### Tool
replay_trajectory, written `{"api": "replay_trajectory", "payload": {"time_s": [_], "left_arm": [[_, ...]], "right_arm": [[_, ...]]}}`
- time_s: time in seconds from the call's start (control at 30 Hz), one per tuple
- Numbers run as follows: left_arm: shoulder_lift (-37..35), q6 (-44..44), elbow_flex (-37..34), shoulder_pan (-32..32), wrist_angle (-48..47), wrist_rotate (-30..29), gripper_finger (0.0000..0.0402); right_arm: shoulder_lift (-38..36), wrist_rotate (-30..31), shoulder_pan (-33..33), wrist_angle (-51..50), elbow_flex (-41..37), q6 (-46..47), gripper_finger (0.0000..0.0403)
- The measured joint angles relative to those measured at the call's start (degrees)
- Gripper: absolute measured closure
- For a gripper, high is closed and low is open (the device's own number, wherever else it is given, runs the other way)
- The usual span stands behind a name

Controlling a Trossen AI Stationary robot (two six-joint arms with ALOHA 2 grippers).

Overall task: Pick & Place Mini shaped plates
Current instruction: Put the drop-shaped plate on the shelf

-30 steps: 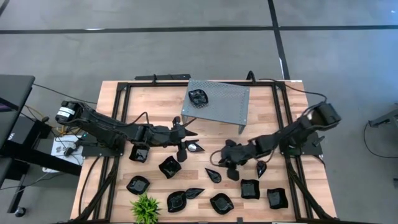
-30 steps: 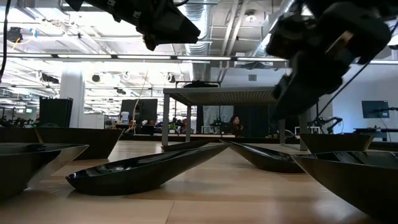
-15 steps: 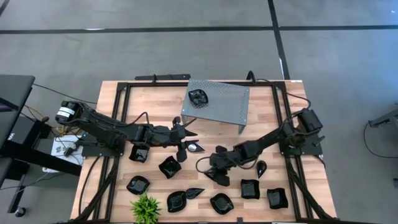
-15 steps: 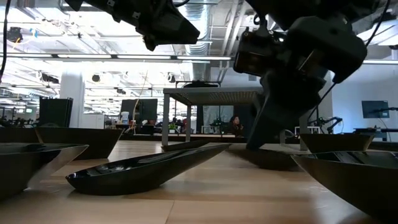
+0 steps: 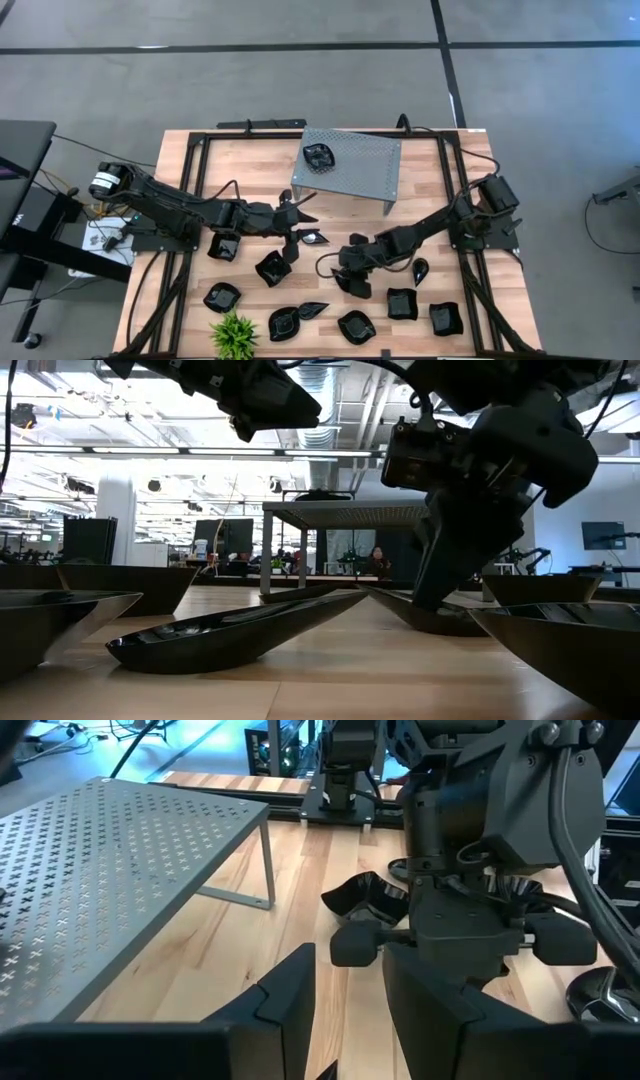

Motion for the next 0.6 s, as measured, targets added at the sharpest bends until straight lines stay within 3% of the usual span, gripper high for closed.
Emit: {"api": "replay_trajectory", "payload": {"time_s": [0.17, 0.4, 0.6], "left_arm": [[0.00, 0.00, 0.00, -0.01, 0.00, 0.00, 0.0280], [0.00, 0.00, -0.01, 0.00, 0.02, 0.00, 0.0280], [0.00, 0.00, -0.02, 0.00, 0.02, 0.00, 0.0280]], "right_arm": [[0.00, -0.41, -0.66, 0.00, 0.00, 1.85, 0.0397], [-0.70, -1.91, -2.10, -1.41, -0.05, 3.61, 0.0400], [-10.03, -1.51, -3.55, -7.90, -0.04, 2.73, 0.0401]]}}
